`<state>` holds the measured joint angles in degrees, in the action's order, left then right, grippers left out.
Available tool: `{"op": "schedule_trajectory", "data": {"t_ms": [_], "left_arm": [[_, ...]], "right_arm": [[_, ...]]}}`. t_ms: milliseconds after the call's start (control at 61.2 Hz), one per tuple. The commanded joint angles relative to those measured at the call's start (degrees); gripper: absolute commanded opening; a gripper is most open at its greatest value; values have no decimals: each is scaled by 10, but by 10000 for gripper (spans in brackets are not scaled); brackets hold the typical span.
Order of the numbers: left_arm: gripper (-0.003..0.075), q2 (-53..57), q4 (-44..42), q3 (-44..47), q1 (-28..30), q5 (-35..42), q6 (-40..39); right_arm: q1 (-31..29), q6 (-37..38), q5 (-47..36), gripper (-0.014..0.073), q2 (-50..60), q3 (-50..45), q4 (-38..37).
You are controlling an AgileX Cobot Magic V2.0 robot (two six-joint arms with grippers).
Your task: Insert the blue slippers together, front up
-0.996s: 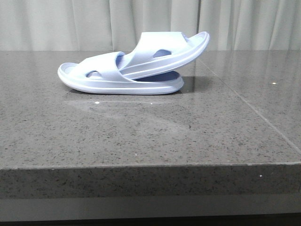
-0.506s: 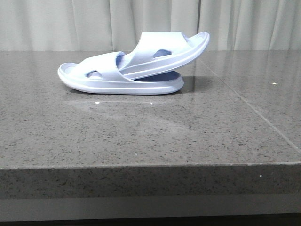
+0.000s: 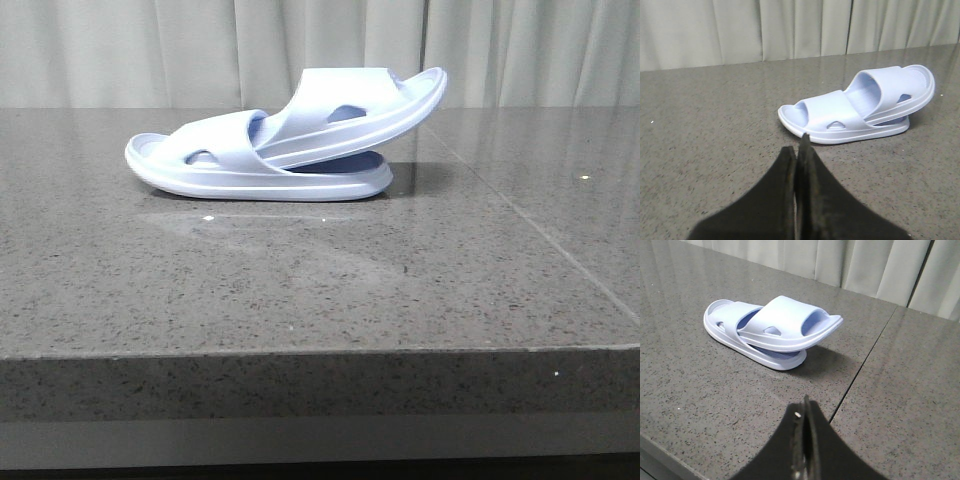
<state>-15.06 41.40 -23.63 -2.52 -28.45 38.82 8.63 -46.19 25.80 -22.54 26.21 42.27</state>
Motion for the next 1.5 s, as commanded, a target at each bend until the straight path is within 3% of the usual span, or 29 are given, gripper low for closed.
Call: {"op": "schedule_trajectory", "data": {"t_ms": [0,261,376,555,931,1241,1487], "left_arm": [[-20,14,-89,-14,-5,34,-131],[-20,88,-306,3,-62,58,-297],[-20,105,-331,36,-80,101,-310],[-20,110,-392,91,-86,156,-409],[-20,161,-429,192,-80,209,-413],[-20,163,-402,242,10,236,-413],[-20,163,-402,242,22,238,-410]], "right_arm": [[0,-5,-29,-117,-3,15,17],[0,-5,-28,-117,-3,15,17],[0,-5,-28,-117,-3,15,17],[0,-5,-28,-117,-3,15,17],[0,-5,-24,-117,-3,15,17],[0,-5,-22,-117,-3,15,17],[0,-5,-22,-117,-3,15,17]]}}
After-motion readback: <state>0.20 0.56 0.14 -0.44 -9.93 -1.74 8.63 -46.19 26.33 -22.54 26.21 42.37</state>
